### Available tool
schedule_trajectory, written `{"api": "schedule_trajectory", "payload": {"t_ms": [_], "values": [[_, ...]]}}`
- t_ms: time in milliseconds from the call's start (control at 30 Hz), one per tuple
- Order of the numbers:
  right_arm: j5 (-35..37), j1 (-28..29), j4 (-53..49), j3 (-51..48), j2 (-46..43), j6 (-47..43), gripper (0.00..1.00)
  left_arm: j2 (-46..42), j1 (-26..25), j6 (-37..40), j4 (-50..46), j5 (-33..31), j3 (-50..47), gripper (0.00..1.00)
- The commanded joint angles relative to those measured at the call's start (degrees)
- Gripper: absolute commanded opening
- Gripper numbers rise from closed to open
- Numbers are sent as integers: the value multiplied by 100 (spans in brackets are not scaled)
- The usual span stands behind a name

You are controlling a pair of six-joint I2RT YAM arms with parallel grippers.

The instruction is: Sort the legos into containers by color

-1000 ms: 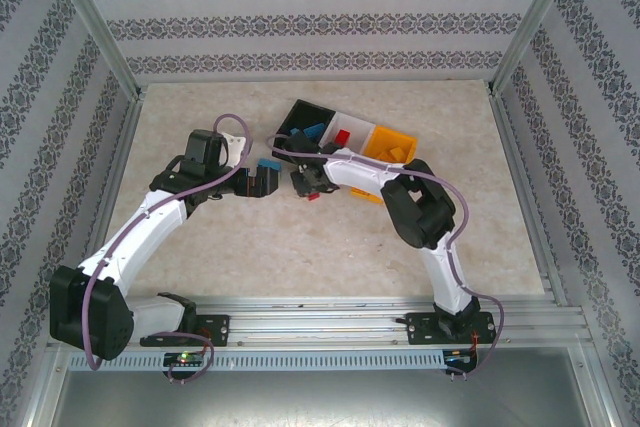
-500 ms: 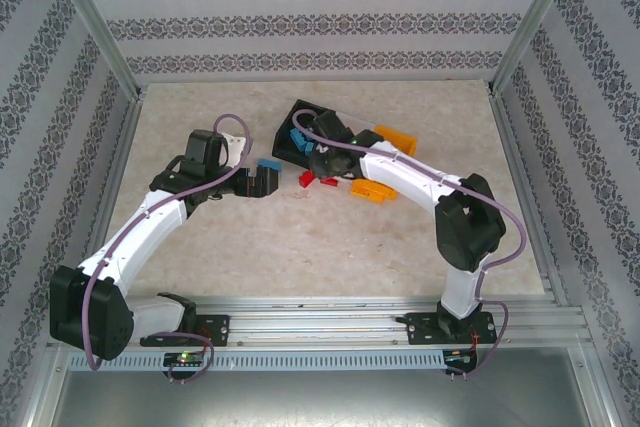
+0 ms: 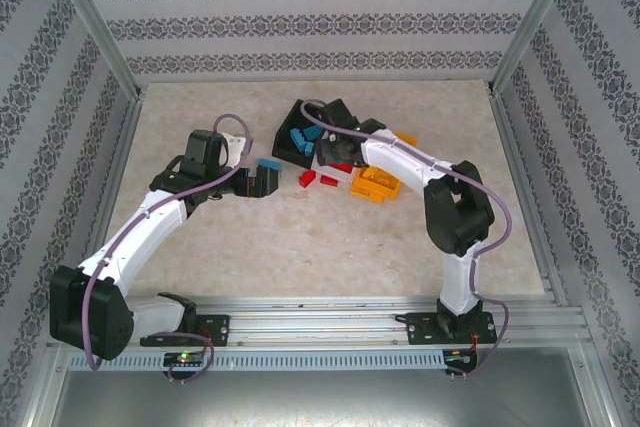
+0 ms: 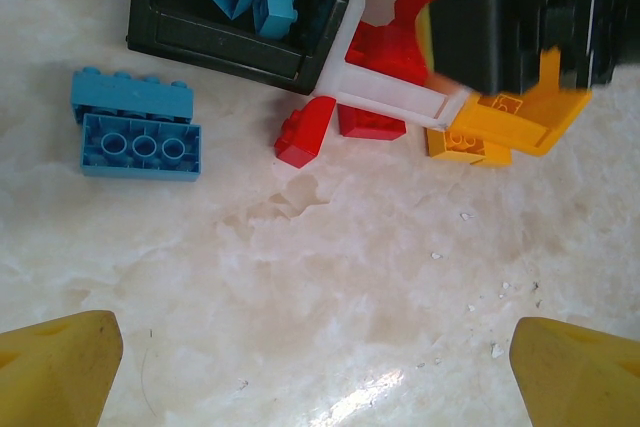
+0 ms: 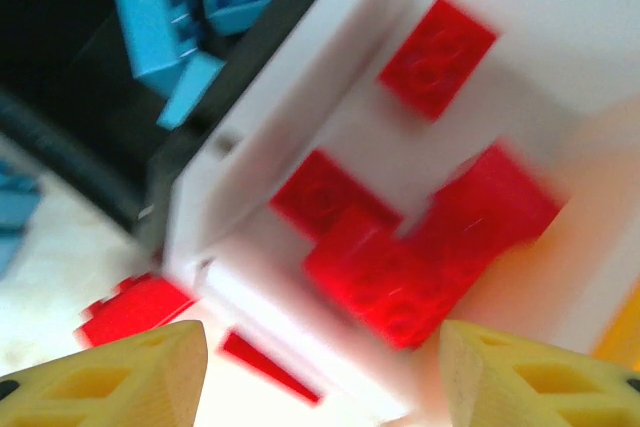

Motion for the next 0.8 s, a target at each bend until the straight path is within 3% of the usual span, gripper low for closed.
{"api": "schedule_trajectory", "payload": {"t_ms": [0, 100, 333, 767], "values": [[-387, 414, 282, -364, -199, 691, 68, -123, 6, 44, -151, -158, 150, 100], [-242, 698, 186, -204, 140, 1058, 77, -197, 7, 23, -120, -212, 107, 100], [362, 766, 6, 288, 761, 1839, 77, -196, 5, 29, -178, -236, 132, 100], [572, 701, -260, 1084, 1516, 2244, 60, -240, 2, 50, -201, -256, 151, 100]]}}
